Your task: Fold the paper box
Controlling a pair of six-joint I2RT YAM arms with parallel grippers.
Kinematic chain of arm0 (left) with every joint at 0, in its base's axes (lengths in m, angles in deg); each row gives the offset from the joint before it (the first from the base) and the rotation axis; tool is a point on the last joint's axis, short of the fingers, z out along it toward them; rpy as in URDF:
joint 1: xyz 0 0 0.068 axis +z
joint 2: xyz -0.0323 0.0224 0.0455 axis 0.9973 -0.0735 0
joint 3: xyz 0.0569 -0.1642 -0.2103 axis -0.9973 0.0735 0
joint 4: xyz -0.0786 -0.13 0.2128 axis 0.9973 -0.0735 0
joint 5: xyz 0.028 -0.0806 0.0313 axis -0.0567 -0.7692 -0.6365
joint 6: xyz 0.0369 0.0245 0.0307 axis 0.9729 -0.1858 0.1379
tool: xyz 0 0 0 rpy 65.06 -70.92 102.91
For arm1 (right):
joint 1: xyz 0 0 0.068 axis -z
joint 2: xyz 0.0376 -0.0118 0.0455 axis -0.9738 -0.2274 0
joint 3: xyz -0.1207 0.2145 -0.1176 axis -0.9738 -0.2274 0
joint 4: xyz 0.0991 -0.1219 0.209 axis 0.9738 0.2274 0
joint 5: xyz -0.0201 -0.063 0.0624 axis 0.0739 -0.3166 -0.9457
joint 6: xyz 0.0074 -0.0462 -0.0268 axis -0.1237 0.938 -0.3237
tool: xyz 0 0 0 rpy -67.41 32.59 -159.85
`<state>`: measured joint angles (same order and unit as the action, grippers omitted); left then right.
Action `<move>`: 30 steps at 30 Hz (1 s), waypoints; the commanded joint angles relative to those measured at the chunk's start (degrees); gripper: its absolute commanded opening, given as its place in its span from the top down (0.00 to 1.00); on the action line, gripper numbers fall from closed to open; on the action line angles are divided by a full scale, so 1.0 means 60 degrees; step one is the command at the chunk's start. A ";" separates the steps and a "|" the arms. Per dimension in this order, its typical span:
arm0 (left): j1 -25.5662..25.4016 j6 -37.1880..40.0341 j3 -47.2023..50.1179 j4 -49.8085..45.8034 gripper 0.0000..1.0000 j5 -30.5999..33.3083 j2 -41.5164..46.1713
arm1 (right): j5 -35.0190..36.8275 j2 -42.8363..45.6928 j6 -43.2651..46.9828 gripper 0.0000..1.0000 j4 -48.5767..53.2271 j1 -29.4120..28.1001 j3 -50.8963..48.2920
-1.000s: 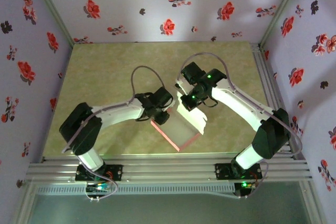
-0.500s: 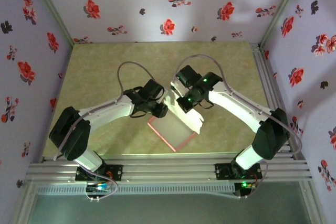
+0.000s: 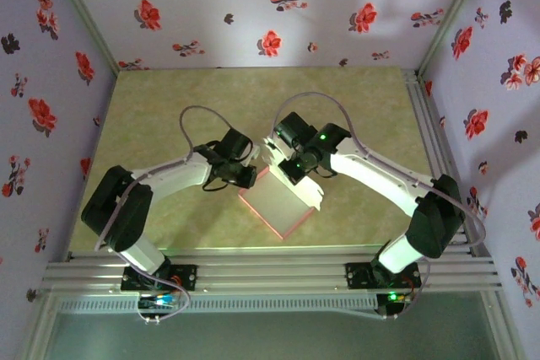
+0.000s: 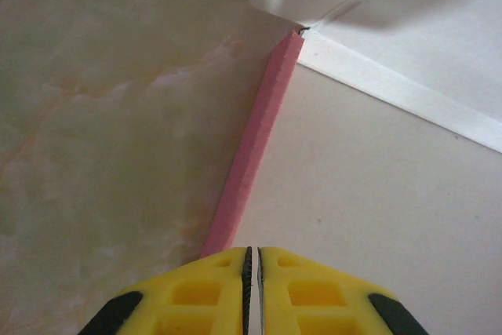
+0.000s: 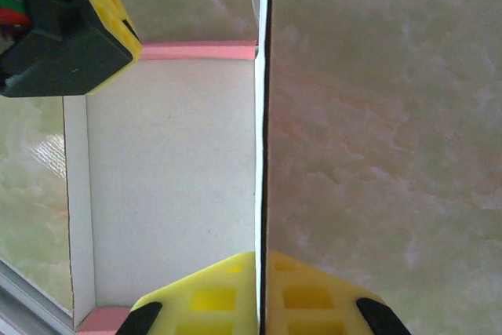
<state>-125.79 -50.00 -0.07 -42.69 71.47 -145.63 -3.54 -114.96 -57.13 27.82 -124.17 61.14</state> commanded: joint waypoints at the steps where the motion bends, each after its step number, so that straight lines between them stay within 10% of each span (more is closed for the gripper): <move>1: 0.0102 0.0256 0.0028 0.0242 0.87 -0.0093 -0.0373 | 0.0165 0.0206 0.0029 0.97 -0.0084 -0.0071 -0.0154; 30: 0.0186 0.0331 -0.0022 0.0304 0.86 -0.0064 -0.1173 | -0.0802 0.0839 0.0104 1.00 -0.0573 0.0238 -0.0037</move>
<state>-125.14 -48.76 -1.45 -38.93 70.19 -150.29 -5.55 -113.24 -57.11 27.62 -122.92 60.28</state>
